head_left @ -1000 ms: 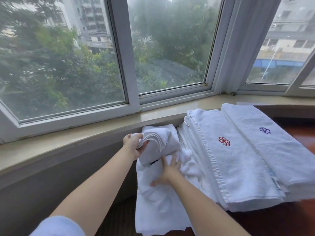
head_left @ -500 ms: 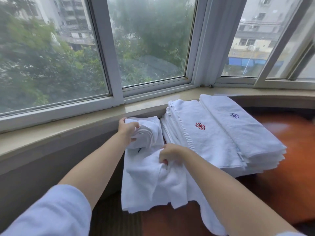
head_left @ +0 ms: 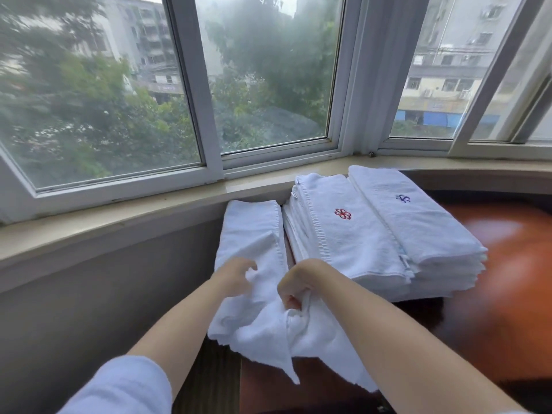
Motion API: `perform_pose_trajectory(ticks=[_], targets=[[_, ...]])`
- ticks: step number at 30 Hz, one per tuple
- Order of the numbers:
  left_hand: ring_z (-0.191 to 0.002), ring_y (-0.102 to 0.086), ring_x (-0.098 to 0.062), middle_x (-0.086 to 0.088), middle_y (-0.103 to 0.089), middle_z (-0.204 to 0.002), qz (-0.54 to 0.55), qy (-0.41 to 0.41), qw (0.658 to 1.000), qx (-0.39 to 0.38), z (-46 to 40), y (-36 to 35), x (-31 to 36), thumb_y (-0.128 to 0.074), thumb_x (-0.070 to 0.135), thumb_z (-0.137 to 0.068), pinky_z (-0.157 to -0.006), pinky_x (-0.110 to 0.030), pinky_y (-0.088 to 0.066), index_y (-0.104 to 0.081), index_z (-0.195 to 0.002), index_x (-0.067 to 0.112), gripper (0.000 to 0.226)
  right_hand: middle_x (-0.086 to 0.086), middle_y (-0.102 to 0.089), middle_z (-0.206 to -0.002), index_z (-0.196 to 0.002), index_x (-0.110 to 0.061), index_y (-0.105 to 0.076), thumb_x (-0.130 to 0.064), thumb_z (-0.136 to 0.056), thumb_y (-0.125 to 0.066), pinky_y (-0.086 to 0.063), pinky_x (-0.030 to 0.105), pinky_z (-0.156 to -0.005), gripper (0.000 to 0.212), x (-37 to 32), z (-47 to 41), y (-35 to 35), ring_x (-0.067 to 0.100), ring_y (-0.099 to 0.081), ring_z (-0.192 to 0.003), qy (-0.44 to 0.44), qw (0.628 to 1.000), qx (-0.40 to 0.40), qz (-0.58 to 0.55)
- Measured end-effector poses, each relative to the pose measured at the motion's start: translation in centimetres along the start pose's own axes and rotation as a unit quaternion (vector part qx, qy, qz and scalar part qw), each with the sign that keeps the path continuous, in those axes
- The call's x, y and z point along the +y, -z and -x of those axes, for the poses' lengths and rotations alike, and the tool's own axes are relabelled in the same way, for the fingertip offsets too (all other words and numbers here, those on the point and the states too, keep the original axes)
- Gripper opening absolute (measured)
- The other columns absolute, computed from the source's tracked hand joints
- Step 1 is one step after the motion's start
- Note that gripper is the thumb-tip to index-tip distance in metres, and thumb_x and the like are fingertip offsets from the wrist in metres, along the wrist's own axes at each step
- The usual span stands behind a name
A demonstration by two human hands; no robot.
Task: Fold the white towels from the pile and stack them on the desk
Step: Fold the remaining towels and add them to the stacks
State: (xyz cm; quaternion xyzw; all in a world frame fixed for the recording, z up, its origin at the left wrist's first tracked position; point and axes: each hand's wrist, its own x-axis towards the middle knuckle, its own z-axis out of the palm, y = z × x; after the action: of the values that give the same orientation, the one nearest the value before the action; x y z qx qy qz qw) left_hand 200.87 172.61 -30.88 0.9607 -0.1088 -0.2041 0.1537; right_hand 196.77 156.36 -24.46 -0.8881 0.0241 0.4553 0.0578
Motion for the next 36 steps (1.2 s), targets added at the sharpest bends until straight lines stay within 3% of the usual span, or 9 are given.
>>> perform_pose_trajectory(ticks=[3,6,10,14,17,20,23,31,36], targets=[[-0.12,-0.046,-0.023,0.0,-0.035,-0.137,-0.039,-0.034,0.995,-0.087,0.7,-1.7,0.9,-0.074,0.036,-0.077,-0.093,-0.033,-0.046,-0.024,-0.149,0.03,0.088,0.001,-0.031,-0.029,-0.032,-0.013,-0.041,-0.006,-0.073,-0.055,-0.023,0.022,-0.049,0.044,0.8,0.7,-1.1,0.023,-0.025,-0.046,0.002,1.0,-0.008,0.003],[-0.104,-0.054,-0.025,-0.002,-0.044,-0.125,-0.06,-0.055,0.995,-0.05,0.9,-2.2,1.2,-0.054,0.018,-0.09,-0.078,-0.03,-0.042,-0.04,-0.142,0.024,0.054,0.003,-0.034,-0.031,-0.048,-0.01,-0.044,-0.006,-0.071,-0.055,-0.025,0.021,-0.049,0.026,1.3,2.4,0.7,0.023,-0.028,-0.046,0.011,0.998,0.019,-0.063],[-0.056,-0.054,-0.011,0.004,-0.057,-0.066,0.255,0.077,0.964,-0.014,1.5,1.4,1.2,-0.058,0.021,-0.082,-0.049,-0.017,-0.043,-0.06,-0.062,0.02,0.02,0.005,-0.041,-0.045,-0.039,-0.013,-0.046,-0.006,-0.081,-0.053,-0.028,0.011,-0.041,0.043,1.6,7.6,6.5,0.017,-0.036,-0.034,0.06,0.977,0.144,-0.147],[-0.099,-0.055,-0.016,0.006,-0.055,-0.104,0.117,0.117,0.969,-0.184,2.0,3.3,-0.8,-0.065,0.0,-0.079,-0.075,-0.026,-0.052,-0.061,-0.094,0.016,0.022,0.006,-0.06,-0.082,-0.075,-0.013,-0.059,-0.013,-0.075,-0.054,-0.036,0.017,-0.048,0.005,2.1,9.7,12.1,0.018,-0.055,-0.069,0.088,0.872,0.389,-0.284],[-0.12,-0.054,-0.016,0.011,-0.06,-0.122,0.173,0.098,0.941,-0.273,1.5,1.9,-0.8,-0.057,-0.011,-0.079,-0.083,-0.025,-0.054,-0.075,-0.098,0.025,0.045,0.011,-0.041,-0.137,-0.132,-0.027,-0.043,-0.032,-0.083,-0.055,-0.042,0.036,-0.086,0.051,2.6,7.5,13.6,0.03,-0.039,-0.127,-0.031,0.809,0.522,-0.269],[-0.112,-0.061,-0.019,-0.001,-0.065,-0.118,0.179,0.072,0.97,-0.149,1.3,0.4,0.1,-0.044,-0.009,-0.083,-0.071,-0.019,-0.05,-0.073,-0.096,0.02,0.043,0.016,-0.009,-0.155,-0.148,-0.03,-0.019,-0.027,-0.09,-0.053,-0.028,0.053,-0.106,0.067,2.5,4.8,11.3,0.036,-0.009,-0.142,-0.112,0.854,0.472,-0.186],[-0.127,-0.047,-0.027,-0.008,-0.051,-0.135,0.092,0.118,0.989,0.014,0.6,-0.9,-0.8,-0.046,0.004,-0.088,-0.092,-0.027,-0.045,-0.057,-0.128,0.016,0.043,0.013,-0.02,-0.152,-0.142,-0.022,-0.032,-0.019,-0.09,-0.051,-0.038,0.042,-0.098,0.055,1.3,1.1,7.1,0.035,-0.027,-0.135,-0.067,0.864,0.482,-0.129],[-0.099,-0.063,-0.028,-0.014,-0.061,-0.117,0.359,0.299,0.884,0.009,0.5,-0.9,-3.3,-0.067,0.016,-0.087,-0.08,-0.036,-0.054,-0.052,-0.124,-0.001,0.044,0.009,-0.051,-0.09,-0.089,-0.005,-0.05,-0.016,-0.092,-0.051,-0.043,0.03,-0.066,0.012,-1.5,-5.4,-1.0,0.027,-0.054,-0.084,0.064,0.982,0.148,-0.096],[-0.088,-0.061,-0.027,-0.011,-0.061,-0.104,0.436,0.316,0.842,-0.019,1.1,-0.8,-4.3,-0.065,0.023,-0.084,-0.069,-0.033,-0.047,-0.054,-0.117,0.005,0.039,0.018,-0.025,-0.151,-0.151,-0.007,0.007,-0.035,-0.088,-0.063,-0.039,0.038,-0.105,0.099,-1.0,-8.4,-3.8,0.032,-0.035,-0.135,0.004,0.959,0.13,-0.25]])
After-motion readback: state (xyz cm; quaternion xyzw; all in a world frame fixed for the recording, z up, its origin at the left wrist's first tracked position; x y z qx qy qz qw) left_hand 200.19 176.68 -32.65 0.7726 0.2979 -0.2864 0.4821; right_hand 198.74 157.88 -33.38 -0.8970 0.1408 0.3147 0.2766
